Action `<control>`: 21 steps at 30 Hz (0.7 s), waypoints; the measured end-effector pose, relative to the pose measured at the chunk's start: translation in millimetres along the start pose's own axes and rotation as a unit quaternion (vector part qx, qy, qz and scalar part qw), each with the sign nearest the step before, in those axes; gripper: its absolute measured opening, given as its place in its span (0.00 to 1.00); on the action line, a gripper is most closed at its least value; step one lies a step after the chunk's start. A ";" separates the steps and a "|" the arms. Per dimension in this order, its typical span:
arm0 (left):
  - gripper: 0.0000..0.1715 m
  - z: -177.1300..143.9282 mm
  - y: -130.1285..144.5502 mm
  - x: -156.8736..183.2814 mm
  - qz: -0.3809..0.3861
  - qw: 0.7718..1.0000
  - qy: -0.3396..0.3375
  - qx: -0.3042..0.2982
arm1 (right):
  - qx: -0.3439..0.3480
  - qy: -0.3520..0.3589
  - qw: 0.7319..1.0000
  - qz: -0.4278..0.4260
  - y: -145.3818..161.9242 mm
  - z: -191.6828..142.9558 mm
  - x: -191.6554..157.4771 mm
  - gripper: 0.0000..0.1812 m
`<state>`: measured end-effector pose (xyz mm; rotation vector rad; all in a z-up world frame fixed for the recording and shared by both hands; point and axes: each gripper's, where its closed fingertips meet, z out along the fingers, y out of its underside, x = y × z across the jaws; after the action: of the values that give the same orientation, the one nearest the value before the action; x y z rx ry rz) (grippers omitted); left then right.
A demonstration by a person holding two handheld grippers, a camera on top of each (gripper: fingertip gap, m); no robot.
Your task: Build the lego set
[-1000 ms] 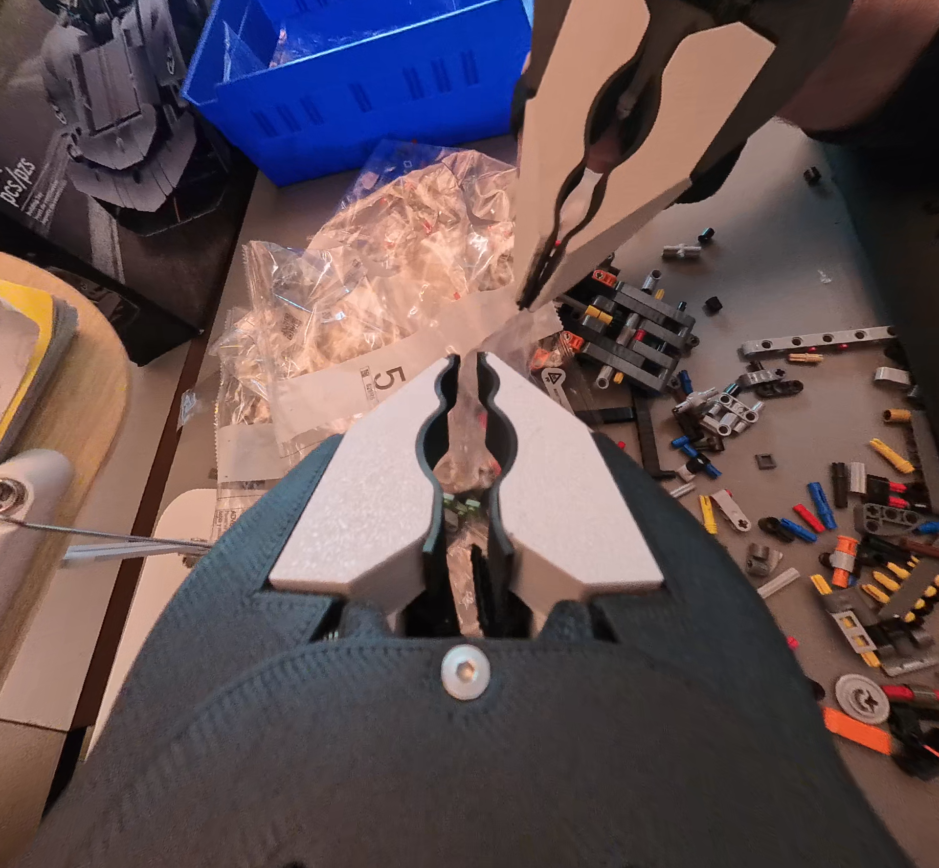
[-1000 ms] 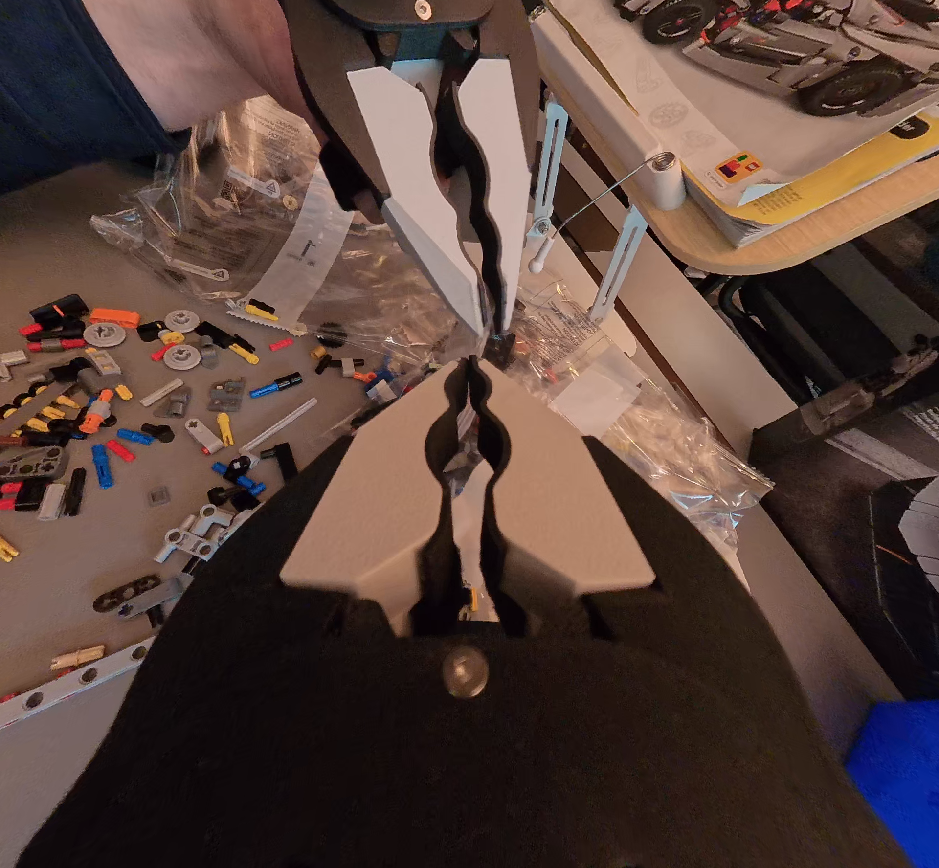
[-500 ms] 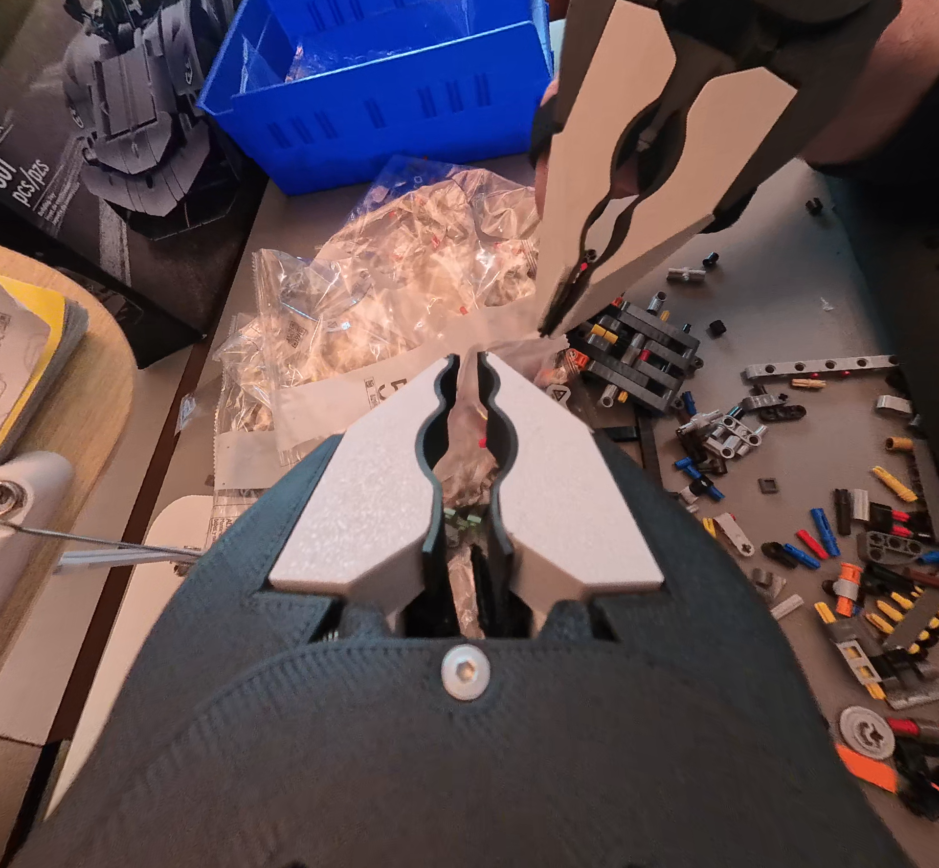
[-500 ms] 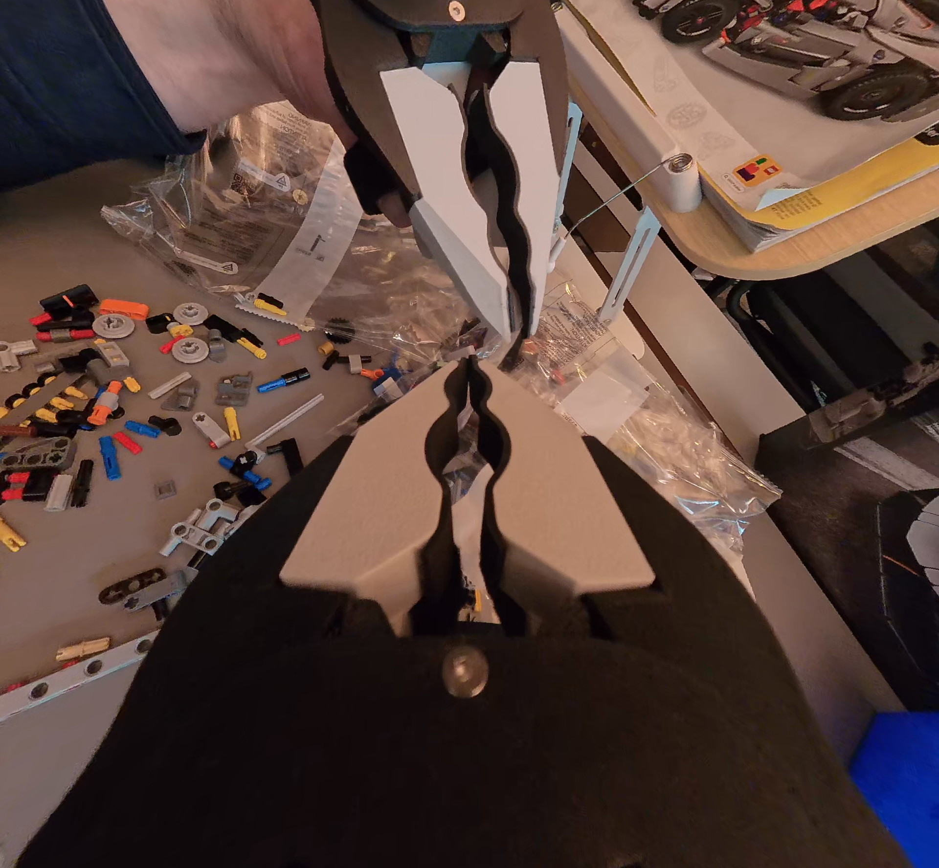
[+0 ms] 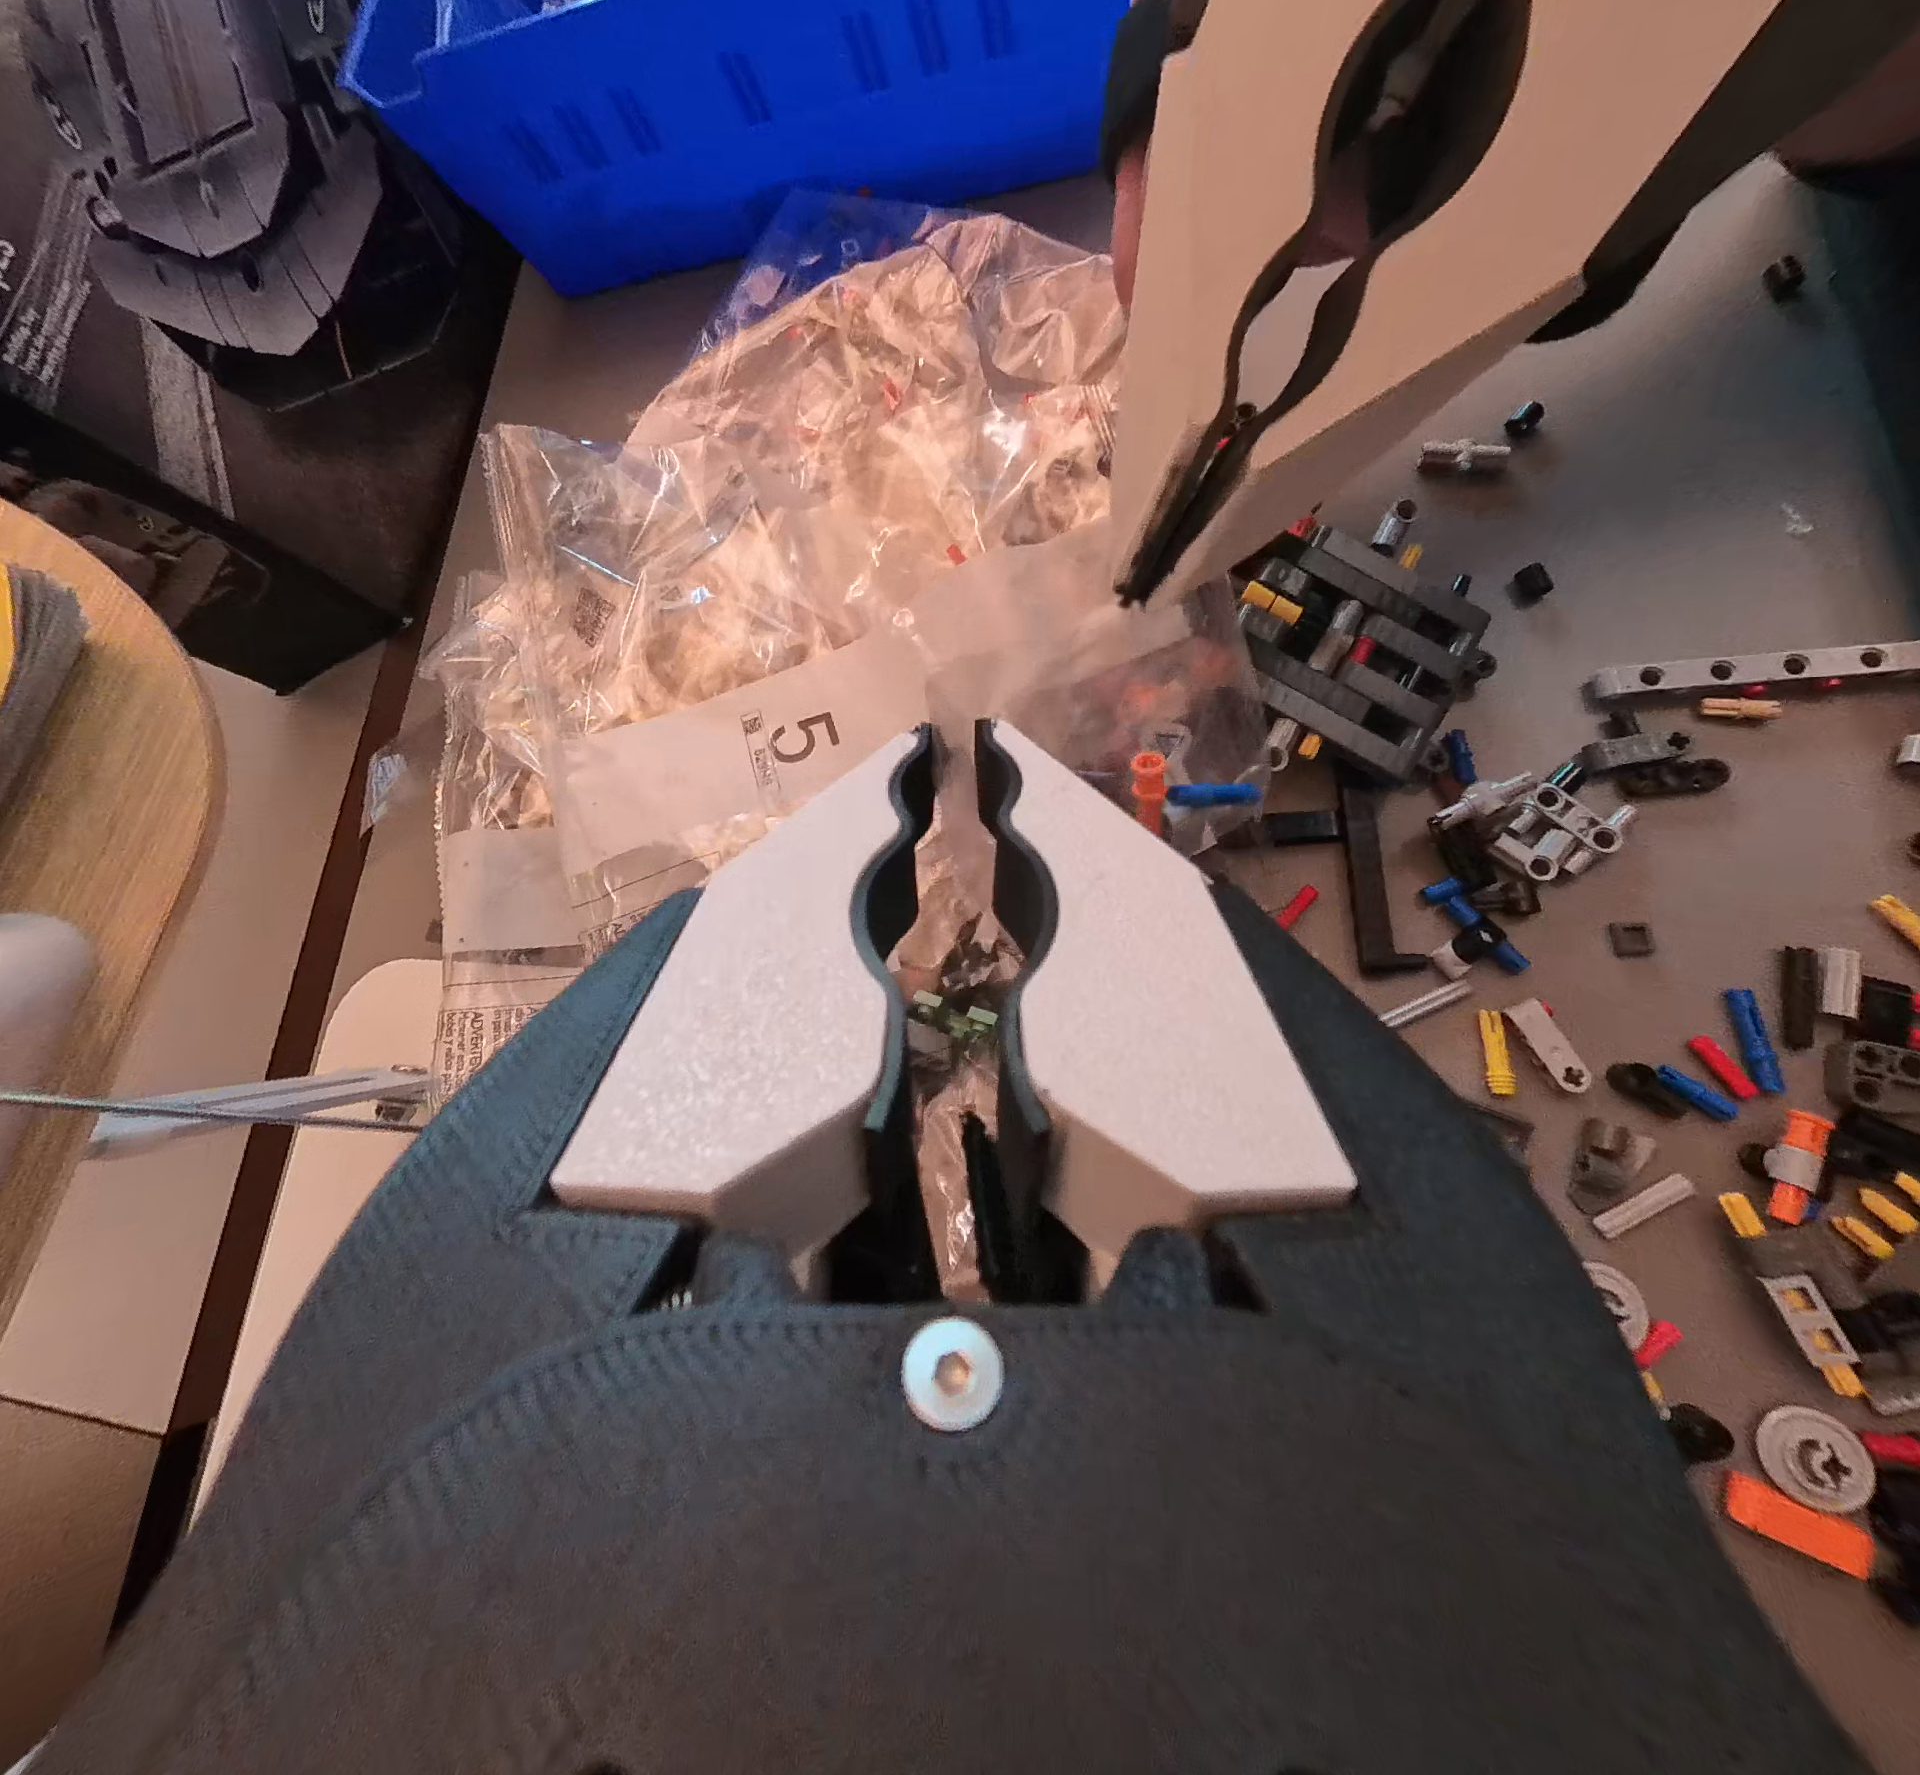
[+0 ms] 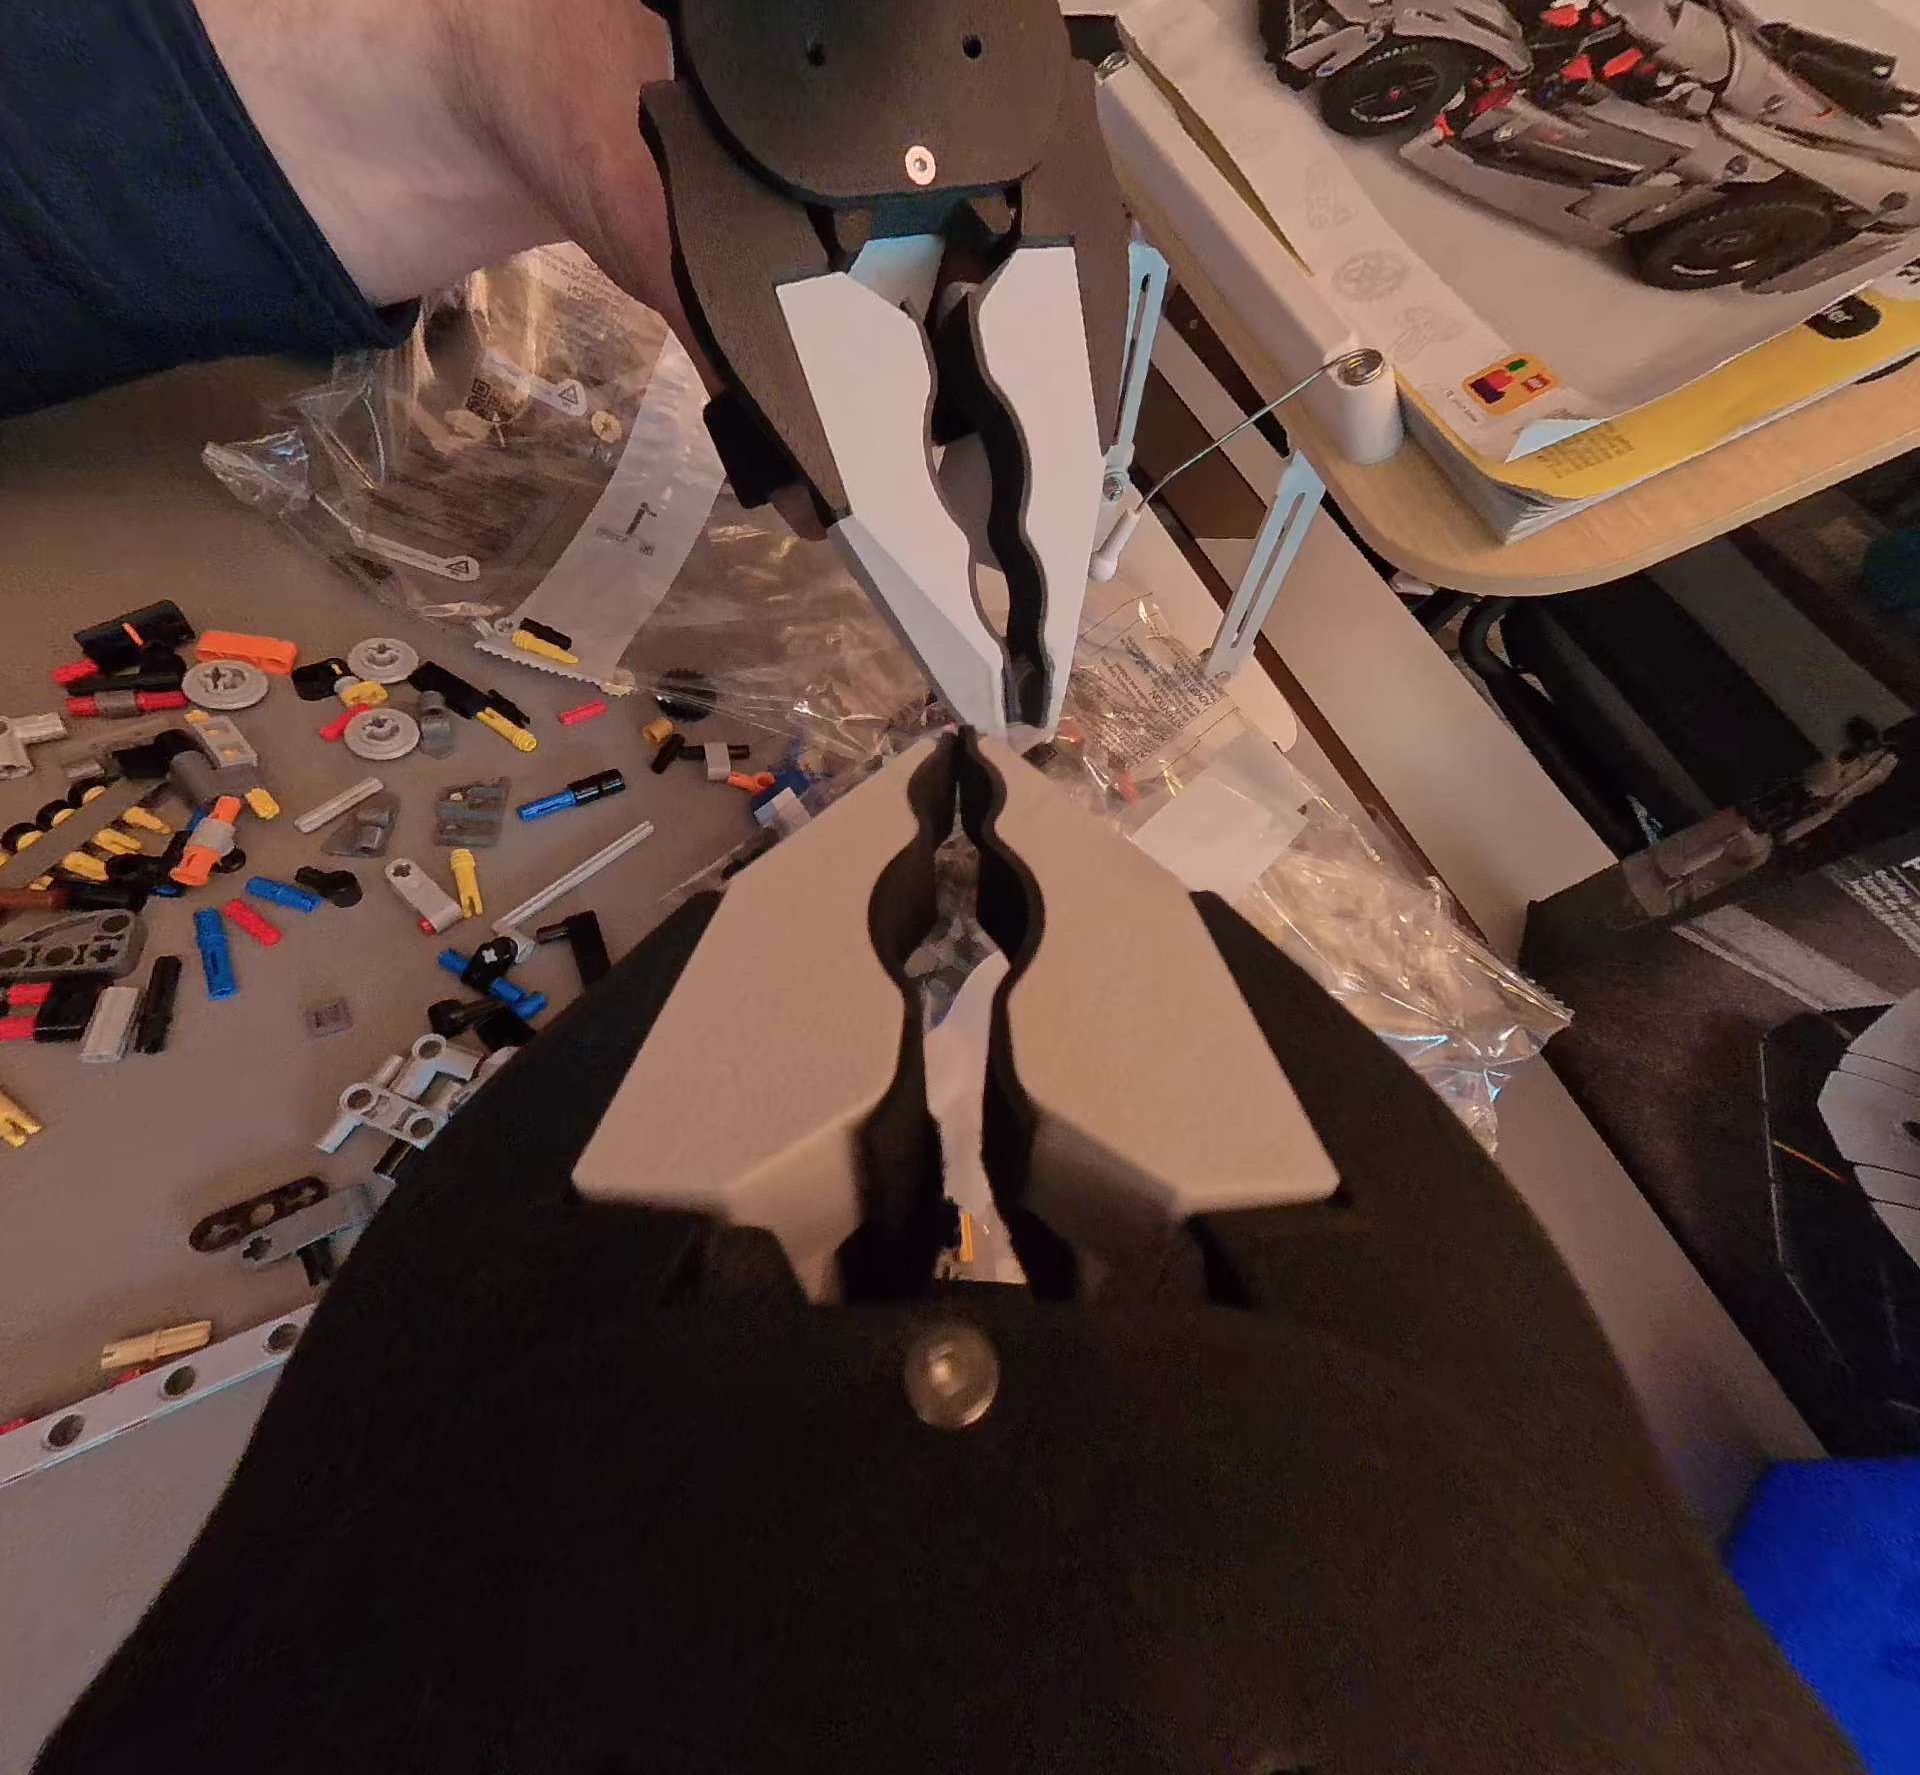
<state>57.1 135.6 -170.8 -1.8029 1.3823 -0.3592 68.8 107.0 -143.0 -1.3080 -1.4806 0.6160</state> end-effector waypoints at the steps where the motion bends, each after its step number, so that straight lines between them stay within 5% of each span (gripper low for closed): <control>1: 0.03 0.0 0.7 0.0 0.001 1.000 0.000 -0.002 | 0.000 0.000 1.000 0.000 0.2 -0.2 0.2 0.00; 21: 0.03 -15.9 -22.0 12.9 -0.013 0.996 0.047 0.071 | -0.006 0.000 1.000 0.001 2.4 1.4 0.2 0.00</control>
<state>66.0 118.6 -147.8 -1.7066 1.3640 -0.5490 68.5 108.2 -145.5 -1.3190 -1.4851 0.6097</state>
